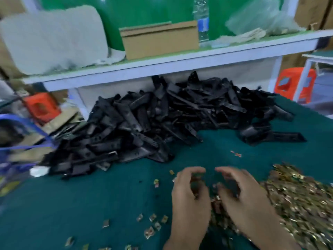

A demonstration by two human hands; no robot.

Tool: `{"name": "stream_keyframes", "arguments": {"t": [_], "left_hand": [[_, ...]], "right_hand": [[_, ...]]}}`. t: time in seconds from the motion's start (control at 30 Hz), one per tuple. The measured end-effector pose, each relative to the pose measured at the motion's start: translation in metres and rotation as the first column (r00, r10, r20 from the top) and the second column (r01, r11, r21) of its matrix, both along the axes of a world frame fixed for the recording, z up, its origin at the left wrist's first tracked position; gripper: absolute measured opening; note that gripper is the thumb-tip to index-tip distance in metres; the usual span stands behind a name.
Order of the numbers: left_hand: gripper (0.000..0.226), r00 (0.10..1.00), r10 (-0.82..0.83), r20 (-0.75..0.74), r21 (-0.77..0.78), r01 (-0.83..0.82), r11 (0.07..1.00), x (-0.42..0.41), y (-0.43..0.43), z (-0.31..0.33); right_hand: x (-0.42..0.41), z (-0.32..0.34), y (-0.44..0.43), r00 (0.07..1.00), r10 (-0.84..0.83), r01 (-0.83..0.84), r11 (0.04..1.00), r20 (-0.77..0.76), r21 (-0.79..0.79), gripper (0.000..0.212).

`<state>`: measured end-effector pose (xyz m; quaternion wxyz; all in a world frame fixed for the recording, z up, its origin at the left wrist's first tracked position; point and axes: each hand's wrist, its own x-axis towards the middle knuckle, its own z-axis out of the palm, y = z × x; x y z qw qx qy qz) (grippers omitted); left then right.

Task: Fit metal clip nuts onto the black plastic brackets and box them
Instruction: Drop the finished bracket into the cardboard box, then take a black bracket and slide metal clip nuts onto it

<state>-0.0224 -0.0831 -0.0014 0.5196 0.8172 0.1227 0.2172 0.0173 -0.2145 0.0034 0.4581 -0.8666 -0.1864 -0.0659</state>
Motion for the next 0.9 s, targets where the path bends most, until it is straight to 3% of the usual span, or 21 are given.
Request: {"name": "stream_keyframes", "arguments": {"t": [0.07,0.13,0.2,0.3,0.4,0.6,0.8,0.9], "left_hand": [[0.036,0.987,0.155,-0.035,0.063,-0.152,0.986,0.009,0.046,-0.003],[0.037,0.967,0.243,-0.071,0.194,-0.226,0.955,0.015,0.085,-0.009],[0.048,0.942,0.31,-0.131,0.359,-0.247,0.9,0.024,0.117,-0.016],[0.074,0.89,0.337,-0.307,0.463,-0.17,0.87,0.036,0.149,-0.024],[0.077,0.879,0.308,-0.363,0.514,-0.086,0.853,0.048,0.159,-0.034],[0.034,0.919,0.394,-0.037,0.463,-0.333,0.821,0.053,0.162,-0.034],[0.032,0.924,0.382,0.011,0.451,-0.346,0.823,0.05,0.172,-0.034],[0.019,0.944,0.305,0.129,0.554,-0.324,0.767,0.046,0.17,-0.03]], "right_hand": [[0.015,-0.001,0.027,0.979,0.174,-0.195,0.946,-0.102,-0.259,0.046],[0.029,-0.004,0.048,0.938,0.264,-0.344,0.771,-0.223,-0.536,0.063],[0.038,-0.003,0.064,0.907,0.302,-0.422,0.645,-0.294,-0.637,0.064],[0.044,-0.005,0.075,0.883,0.385,-0.468,0.696,-0.268,-0.545,0.029],[0.044,-0.008,0.077,0.894,0.379,-0.448,0.755,-0.239,-0.478,0.009],[0.043,-0.016,0.07,0.922,0.346,-0.388,0.815,-0.176,-0.43,0.013],[0.042,-0.021,0.07,0.966,0.247,-0.257,0.939,-0.075,-0.228,0.019],[0.041,-0.023,0.07,0.98,0.2,-0.199,0.967,-0.013,-0.158,0.026]]}}
